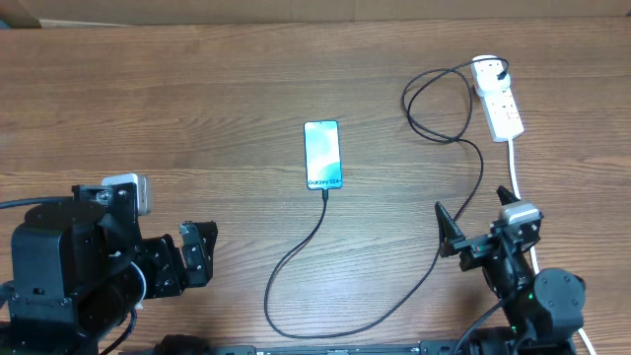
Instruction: Plug charger to phone and switch on socket
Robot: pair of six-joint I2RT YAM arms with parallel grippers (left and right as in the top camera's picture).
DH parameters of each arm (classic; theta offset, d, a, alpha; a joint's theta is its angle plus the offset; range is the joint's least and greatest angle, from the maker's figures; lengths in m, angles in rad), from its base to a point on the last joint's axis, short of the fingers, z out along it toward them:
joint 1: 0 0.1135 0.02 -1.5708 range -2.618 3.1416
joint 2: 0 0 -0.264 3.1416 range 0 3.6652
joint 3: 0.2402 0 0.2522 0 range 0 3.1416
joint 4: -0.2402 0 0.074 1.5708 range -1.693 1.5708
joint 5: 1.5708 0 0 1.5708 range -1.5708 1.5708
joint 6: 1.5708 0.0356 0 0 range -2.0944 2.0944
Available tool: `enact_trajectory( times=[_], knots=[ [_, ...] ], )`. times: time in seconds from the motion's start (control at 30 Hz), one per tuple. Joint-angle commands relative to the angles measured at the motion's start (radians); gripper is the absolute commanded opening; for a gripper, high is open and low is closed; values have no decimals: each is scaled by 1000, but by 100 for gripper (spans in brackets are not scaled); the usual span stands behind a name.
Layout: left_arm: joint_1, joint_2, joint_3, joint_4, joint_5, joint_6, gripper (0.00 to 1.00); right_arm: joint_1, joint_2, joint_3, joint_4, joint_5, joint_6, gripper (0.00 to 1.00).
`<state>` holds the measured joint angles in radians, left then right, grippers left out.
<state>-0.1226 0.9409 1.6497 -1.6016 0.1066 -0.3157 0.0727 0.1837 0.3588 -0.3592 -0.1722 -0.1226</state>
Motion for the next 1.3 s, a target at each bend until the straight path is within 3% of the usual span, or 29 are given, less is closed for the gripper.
enact_trajectory(
  times=[0.0, 0.27, 0.67, 0.87, 1.27],
  knots=[
    [-2, 1, 2, 2, -13, -14, 99, 5, -52, -76, 98, 7, -96, 100],
    [-2, 1, 2, 2, -13, -14, 100, 5, -106, -225, 285, 33, -87, 100],
    [-2, 1, 2, 2, -13, -14, 99, 5, -178, -302, 288, 44, -83, 100],
    [-2, 1, 1, 2, -13, -14, 100, 4, -182, -351, 317, 137, 101, 100],
    [-2, 1, 2, 2, -13, -14, 99, 4, -182, -351, 275, 148, -17, 100]
  ],
)
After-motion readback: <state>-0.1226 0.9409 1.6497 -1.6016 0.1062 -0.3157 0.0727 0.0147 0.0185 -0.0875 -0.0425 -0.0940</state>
